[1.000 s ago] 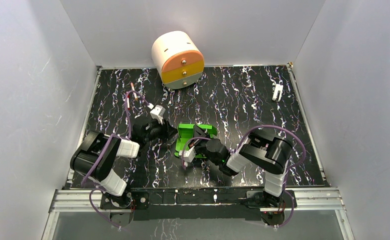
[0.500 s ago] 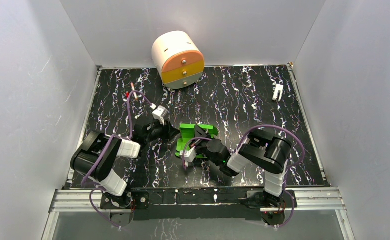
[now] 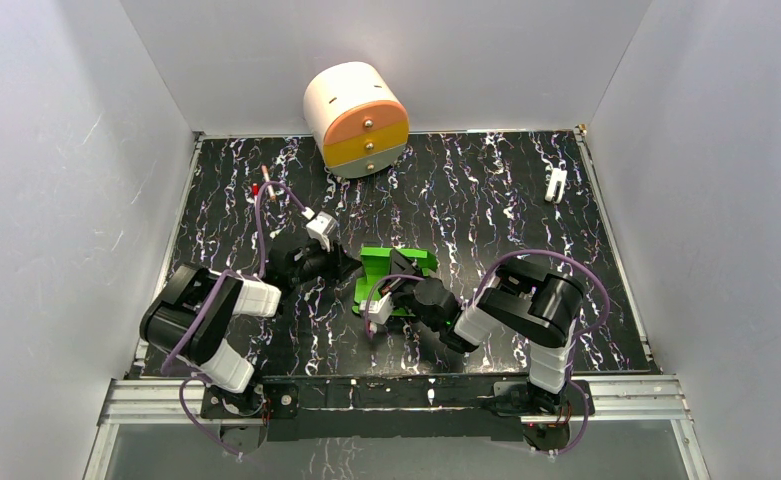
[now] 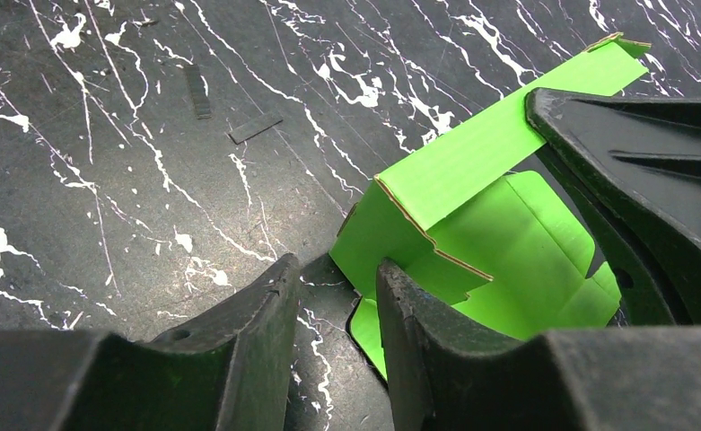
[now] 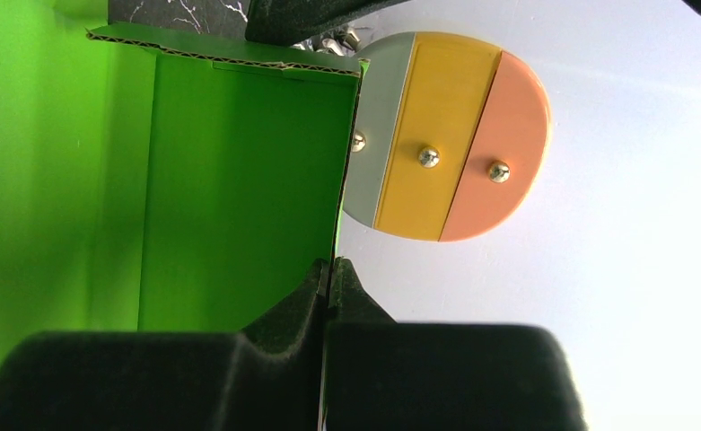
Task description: Fold the paper box
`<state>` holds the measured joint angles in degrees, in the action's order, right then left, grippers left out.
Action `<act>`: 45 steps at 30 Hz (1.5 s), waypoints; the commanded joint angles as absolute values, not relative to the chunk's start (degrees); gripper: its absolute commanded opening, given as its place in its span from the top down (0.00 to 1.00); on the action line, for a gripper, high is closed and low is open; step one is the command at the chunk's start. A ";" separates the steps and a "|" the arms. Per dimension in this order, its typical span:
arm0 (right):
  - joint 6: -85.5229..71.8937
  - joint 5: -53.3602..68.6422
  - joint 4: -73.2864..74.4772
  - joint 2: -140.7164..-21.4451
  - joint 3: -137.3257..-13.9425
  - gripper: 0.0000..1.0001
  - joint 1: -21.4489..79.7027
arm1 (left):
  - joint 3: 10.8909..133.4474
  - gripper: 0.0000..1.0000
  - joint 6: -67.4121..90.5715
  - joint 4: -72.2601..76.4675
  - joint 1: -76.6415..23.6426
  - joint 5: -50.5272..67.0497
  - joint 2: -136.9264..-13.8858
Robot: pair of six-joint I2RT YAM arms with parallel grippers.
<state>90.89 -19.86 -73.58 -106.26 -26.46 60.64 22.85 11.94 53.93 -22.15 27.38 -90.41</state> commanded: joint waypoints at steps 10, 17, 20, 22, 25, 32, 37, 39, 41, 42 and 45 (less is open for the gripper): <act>90.83 -18.37 -73.35 -106.91 -25.88 1.00 60.73 | 23.49 0.62 8.15 49.70 -23.57 32.37 -84.92; 90.73 -17.94 -73.00 -106.58 -25.89 1.00 60.73 | 24.50 0.63 8.27 50.14 -23.76 30.59 -86.42; 90.19 -17.53 -72.16 -106.40 -26.01 1.00 60.73 | 24.46 0.64 8.58 51.46 -23.96 28.37 -87.06; 89.47 -17.28 -71.61 -106.38 -26.09 1.00 60.80 | 24.23 0.65 8.85 52.88 -24.35 26.58 -87.67; 88.67 -16.67 -71.10 -106.52 -26.22 1.00 60.82 | 23.62 0.66 9.10 55.38 -25.02 24.64 -88.56; 87.58 -15.81 -69.48 -106.23 -26.61 1.00 60.90 | 23.19 0.67 9.26 60.78 -26.18 19.88 -91.04; 86.14 -15.17 -67.38 -105.56 -26.96 1.00 60.91 | 22.02 0.71 9.79 65.96 -26.76 15.81 -92.41; 85.31 -14.84 -65.77 -105.26 -27.30 1.00 60.99 | 21.61 0.73 9.74 67.62 -27.33 14.15 -92.91; 84.54 -14.28 -64.02 -104.87 -27.65 1.00 61.00 | 21.18 0.77 9.69 68.93 -28.13 11.72 -93.14; 84.24 -14.06 -63.57 -104.65 -27.68 1.00 61.00 | 20.96 0.79 9.58 69.67 -28.50 10.42 -93.19; 83.49 -13.89 -62.98 -104.29 -27.89 1.00 61.05 | 20.25 0.86 9.14 71.79 -30.09 5.13 -93.68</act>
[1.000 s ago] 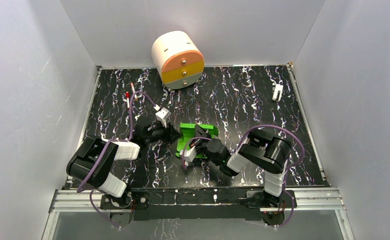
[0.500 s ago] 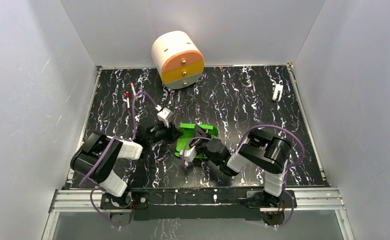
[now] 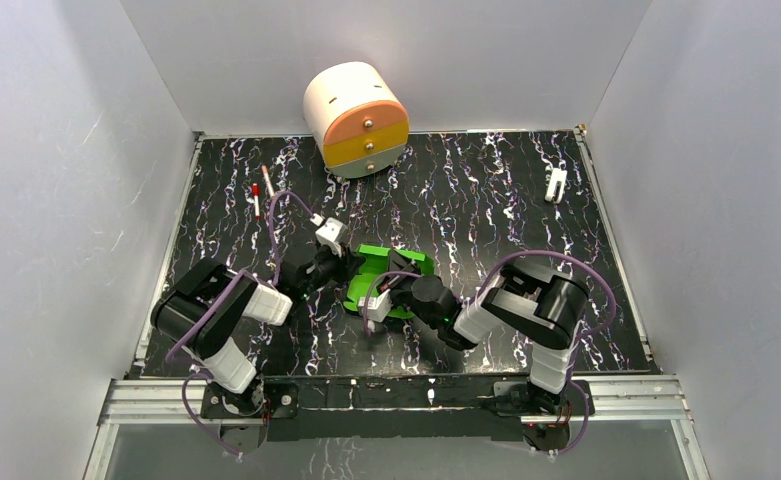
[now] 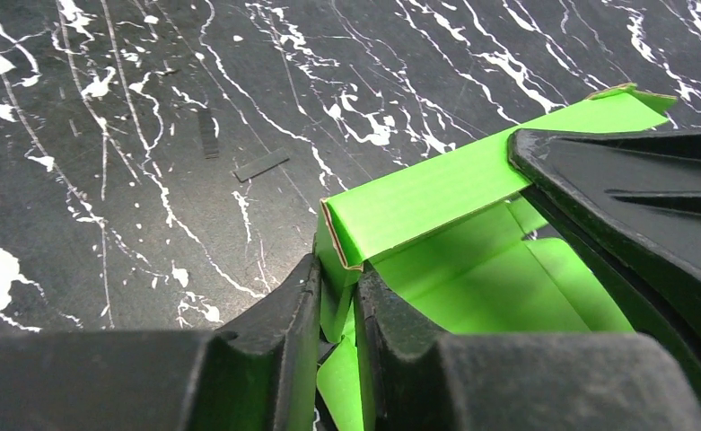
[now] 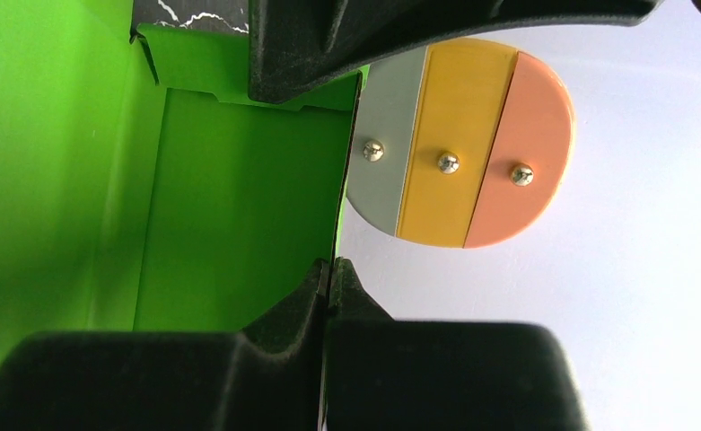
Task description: Fold the paper box
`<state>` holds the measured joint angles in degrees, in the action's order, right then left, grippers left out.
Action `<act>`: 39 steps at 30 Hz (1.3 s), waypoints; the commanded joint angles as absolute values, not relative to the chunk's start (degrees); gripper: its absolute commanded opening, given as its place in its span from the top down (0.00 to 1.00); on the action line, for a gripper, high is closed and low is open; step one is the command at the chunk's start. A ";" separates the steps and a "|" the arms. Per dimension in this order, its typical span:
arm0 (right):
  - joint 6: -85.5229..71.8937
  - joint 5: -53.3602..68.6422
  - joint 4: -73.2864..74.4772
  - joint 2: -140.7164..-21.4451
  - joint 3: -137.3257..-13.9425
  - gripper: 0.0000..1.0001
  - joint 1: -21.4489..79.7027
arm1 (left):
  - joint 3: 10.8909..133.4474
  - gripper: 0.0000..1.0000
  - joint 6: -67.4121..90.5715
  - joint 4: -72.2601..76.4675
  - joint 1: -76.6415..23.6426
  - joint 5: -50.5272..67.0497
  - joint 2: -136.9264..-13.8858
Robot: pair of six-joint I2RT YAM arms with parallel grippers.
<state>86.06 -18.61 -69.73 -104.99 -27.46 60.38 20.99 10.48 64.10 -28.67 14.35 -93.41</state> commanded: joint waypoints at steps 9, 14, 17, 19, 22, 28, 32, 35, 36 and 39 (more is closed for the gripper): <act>79.83 -12.64 -58.11 -101.78 -28.89 1.00 61.11 | 19.89 0.96 9.62 77.37 -36.29 -17.12 -96.01; 78.22 -12.33 -55.77 -100.99 -29.44 1.00 61.14 | 20.74 0.97 9.70 78.29 -39.03 -26.30 -97.55; 77.43 -12.05 -55.49 -100.89 -29.44 1.00 61.16 | 21.52 0.98 10.42 78.32 -40.48 -31.68 -98.69; 76.96 -12.00 -55.37 -100.88 -29.53 1.00 61.17 | 22.06 0.98 10.94 78.31 -41.44 -35.57 -99.42; 76.34 -11.86 -55.11 -100.90 -29.66 1.00 61.17 | 23.09 1.00 11.47 78.22 -42.89 -40.35 -100.69; 74.53 -11.35 -54.94 -100.55 -30.03 1.00 61.17 | 24.28 1.00 11.10 77.80 -44.94 -49.46 -103.06; 73.74 -11.00 -55.28 -100.23 -30.15 1.00 61.17 | 24.77 1.00 14.42 74.09 -45.00 -53.99 -102.73; 72.73 -10.17 -55.14 -99.62 -30.05 1.00 61.17 | 25.86 1.00 16.10 70.10 -45.00 -55.78 -102.57; 72.47 -10.12 -55.03 -99.46 -30.12 1.00 61.16 | 26.06 1.00 16.68 69.24 -45.00 -56.40 -102.61; 72.19 -10.02 -54.65 -99.43 -30.35 1.00 61.08 | 26.40 1.00 18.38 67.01 -45.00 -56.94 -102.61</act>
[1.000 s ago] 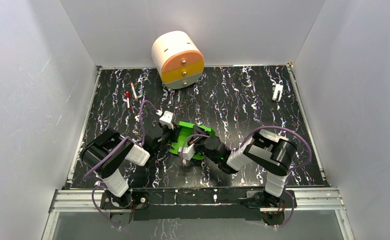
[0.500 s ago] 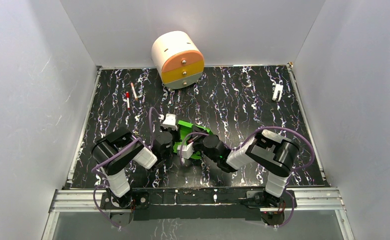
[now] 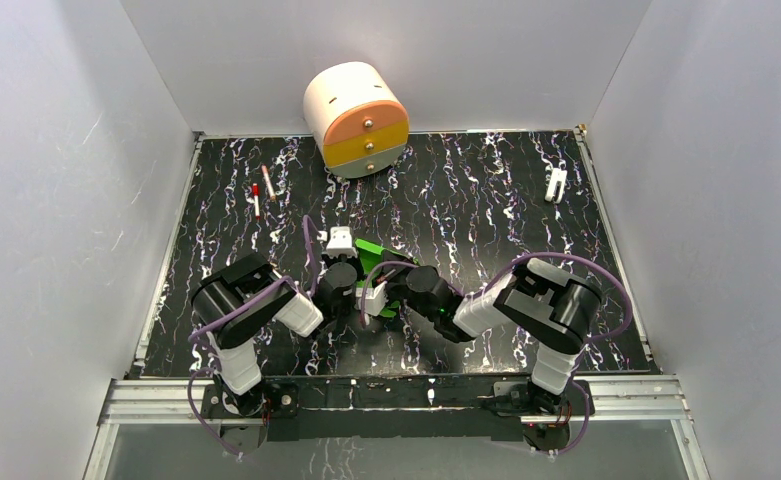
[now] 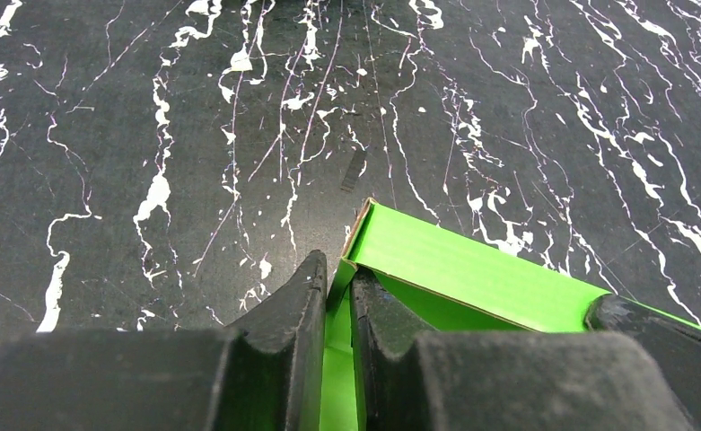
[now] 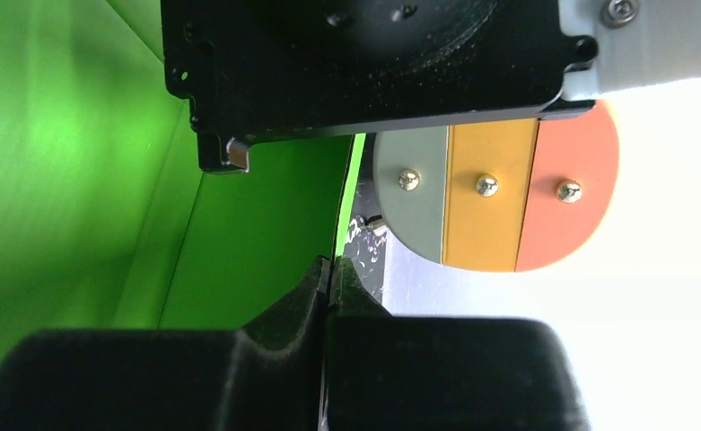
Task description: Fold the paper box
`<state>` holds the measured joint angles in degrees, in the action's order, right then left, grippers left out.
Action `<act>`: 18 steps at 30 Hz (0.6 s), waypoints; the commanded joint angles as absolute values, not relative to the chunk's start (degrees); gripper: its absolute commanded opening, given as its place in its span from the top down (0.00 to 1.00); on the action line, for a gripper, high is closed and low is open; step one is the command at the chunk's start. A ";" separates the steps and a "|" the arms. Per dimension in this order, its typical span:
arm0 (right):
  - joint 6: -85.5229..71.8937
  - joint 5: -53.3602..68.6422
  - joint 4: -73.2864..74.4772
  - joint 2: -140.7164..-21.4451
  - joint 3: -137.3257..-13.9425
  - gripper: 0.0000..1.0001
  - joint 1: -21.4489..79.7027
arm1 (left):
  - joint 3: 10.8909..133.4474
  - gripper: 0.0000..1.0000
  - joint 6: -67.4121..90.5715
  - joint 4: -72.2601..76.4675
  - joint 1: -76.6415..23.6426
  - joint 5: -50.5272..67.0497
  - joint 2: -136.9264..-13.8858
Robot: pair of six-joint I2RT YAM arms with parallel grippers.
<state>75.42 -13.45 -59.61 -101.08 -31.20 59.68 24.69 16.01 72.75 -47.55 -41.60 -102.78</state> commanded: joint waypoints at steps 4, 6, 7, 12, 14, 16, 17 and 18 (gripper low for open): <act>71.53 -9.89 -54.40 -99.83 -30.65 1.00 61.02 | 25.81 1.00 18.94 66.53 -45.00 -56.40 -102.49; 70.88 -9.93 -54.53 -99.77 -30.67 1.00 60.99 | 25.58 1.00 19.05 65.91 -45.00 -57.28 -102.19; 70.34 -9.87 -54.65 -99.64 -30.76 1.00 60.93 | 25.70 1.00 19.25 65.14 -45.00 -58.08 -102.07; 68.84 -9.34 -53.93 -98.97 -31.10 1.00 60.82 | 28.69 1.00 22.68 56.57 -44.34 -61.12 -102.45; 68.49 -9.24 -53.19 -98.89 -31.28 1.00 60.77 | 27.22 1.00 24.32 57.24 -44.32 -56.96 -101.44; 68.34 -9.08 -52.92 -98.57 -31.10 1.00 60.67 | 26.13 1.00 24.17 58.91 -44.23 -52.53 -100.05; 68.30 -9.03 -52.72 -98.32 -31.07 1.00 60.60 | 25.84 1.00 23.26 59.64 -44.21 -49.79 -99.08; 68.23 -8.91 -52.39 -98.12 -31.17 1.00 60.56 | 25.31 0.99 22.48 60.60 -44.23 -48.45 -98.28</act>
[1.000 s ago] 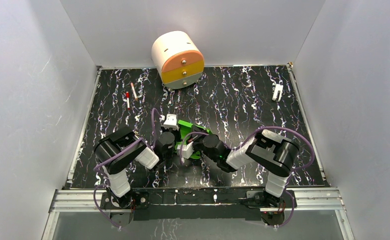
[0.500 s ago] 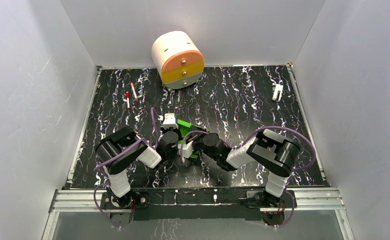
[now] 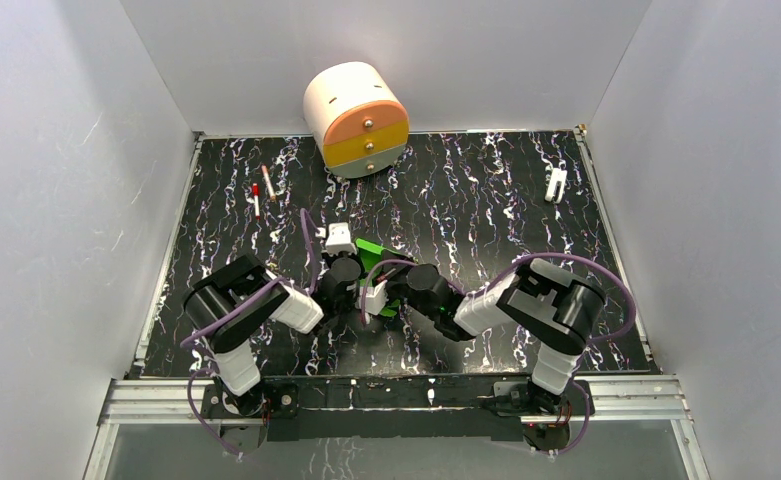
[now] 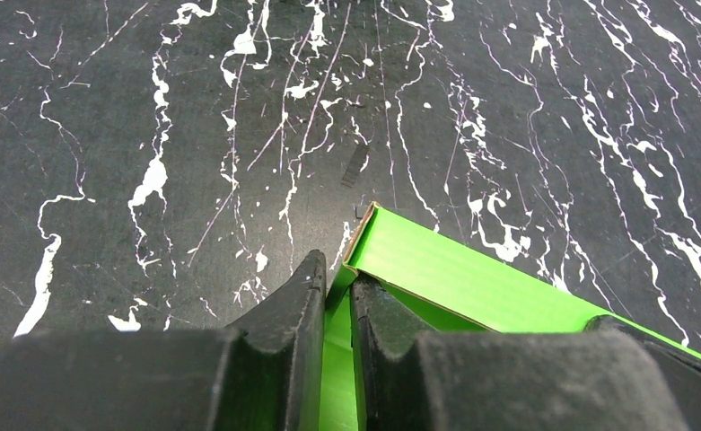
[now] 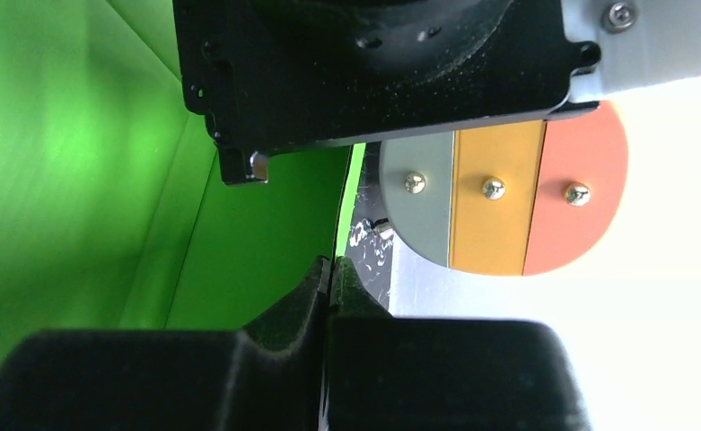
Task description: Fold the paper box
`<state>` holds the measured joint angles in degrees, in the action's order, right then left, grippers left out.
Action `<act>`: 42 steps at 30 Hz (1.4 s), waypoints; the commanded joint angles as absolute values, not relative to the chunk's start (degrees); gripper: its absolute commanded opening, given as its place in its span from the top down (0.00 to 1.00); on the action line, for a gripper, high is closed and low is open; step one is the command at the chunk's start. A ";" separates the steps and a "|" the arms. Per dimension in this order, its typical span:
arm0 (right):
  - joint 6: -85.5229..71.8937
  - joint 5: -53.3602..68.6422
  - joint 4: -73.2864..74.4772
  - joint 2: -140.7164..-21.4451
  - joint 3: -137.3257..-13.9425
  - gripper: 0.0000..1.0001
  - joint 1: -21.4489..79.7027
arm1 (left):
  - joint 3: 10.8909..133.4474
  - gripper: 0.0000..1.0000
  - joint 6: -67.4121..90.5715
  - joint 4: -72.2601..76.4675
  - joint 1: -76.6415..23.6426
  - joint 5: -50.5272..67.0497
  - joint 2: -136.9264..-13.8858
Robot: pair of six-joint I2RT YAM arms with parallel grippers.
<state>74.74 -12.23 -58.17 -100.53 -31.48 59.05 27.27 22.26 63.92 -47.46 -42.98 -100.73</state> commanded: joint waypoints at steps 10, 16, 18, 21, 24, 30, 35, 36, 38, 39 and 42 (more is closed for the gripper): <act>68.12 -8.95 -50.98 -97.65 -31.70 1.00 60.15 | 21.18 0.84 20.91 63.91 -43.33 -41.54 -91.31; 68.91 -9.81 -51.18 -98.17 -31.74 1.00 60.12 | 18.80 0.74 20.72 64.32 -43.17 -38.74 -87.60; 69.27 -10.09 -51.59 -98.47 -31.79 1.00 60.12 | 18.03 0.71 21.15 64.54 -43.24 -37.03 -86.47; 69.81 -10.20 -52.40 -98.79 -31.79 1.00 60.12 | 16.82 0.66 21.54 64.96 -43.22 -34.78 -85.19; 70.52 -10.27 -52.47 -98.87 -32.31 1.00 60.07 | 15.87 0.60 21.53 65.22 -43.24 -33.68 -84.02; 71.48 -10.20 -51.99 -99.01 -33.11 0.97 60.12 | 12.03 0.44 22.63 65.88 -43.15 -31.06 -77.03; 71.42 -10.54 -51.97 -98.24 -32.87 0.87 60.15 | 7.97 0.39 26.45 63.22 -42.81 -30.53 -67.33; 71.56 -10.49 -52.09 -97.92 -32.72 0.84 60.20 | 7.84 0.38 27.93 60.82 -42.75 -30.25 -65.10; 71.34 -10.31 -51.91 -96.84 -32.67 0.76 60.20 | 8.47 0.38 31.90 53.70 -42.62 -29.89 -60.38; 70.87 -10.03 -51.41 -96.35 -32.74 0.73 60.21 | 8.76 0.37 33.35 50.42 -42.58 -29.37 -58.37; 69.07 -9.51 -49.25 -94.46 -33.60 0.66 60.28 | 9.57 0.37 38.52 41.58 -42.44 -28.61 -51.94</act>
